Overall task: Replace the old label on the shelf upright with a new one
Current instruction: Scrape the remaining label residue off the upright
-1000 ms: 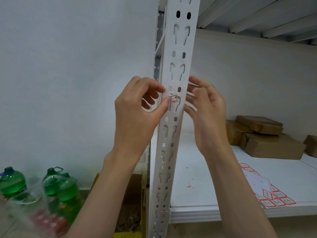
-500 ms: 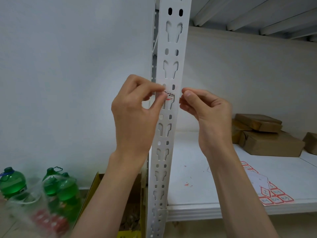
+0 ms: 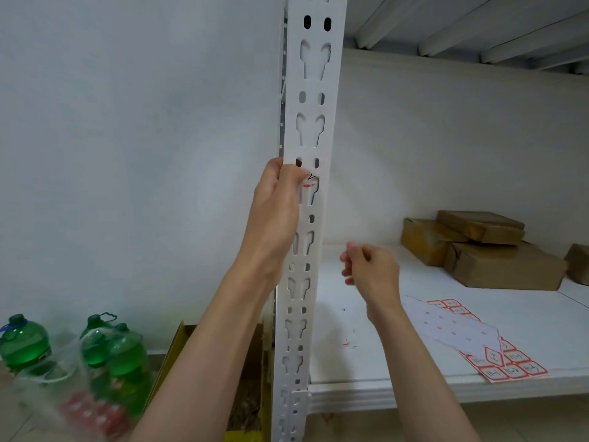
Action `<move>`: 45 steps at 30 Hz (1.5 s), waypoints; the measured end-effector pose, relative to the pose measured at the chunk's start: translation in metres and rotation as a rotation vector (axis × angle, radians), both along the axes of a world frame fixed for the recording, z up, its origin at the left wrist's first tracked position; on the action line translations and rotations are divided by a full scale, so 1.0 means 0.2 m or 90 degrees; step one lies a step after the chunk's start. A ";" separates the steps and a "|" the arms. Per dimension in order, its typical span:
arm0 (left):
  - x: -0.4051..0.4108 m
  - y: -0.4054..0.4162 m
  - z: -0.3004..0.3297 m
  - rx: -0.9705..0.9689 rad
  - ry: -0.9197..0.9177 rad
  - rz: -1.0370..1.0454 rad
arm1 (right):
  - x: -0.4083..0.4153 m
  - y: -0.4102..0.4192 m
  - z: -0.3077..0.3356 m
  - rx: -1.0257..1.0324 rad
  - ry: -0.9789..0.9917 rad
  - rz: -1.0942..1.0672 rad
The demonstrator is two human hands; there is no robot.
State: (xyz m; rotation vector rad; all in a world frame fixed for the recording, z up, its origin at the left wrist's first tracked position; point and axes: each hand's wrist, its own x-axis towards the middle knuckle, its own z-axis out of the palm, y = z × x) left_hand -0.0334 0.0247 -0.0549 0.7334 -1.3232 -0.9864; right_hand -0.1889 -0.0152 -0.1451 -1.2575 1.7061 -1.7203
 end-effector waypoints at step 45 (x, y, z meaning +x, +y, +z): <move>-0.01 0.02 0.04 -0.004 -0.027 0.021 | 0.26 0.19 0.41 -0.295 0.093 0.003</move>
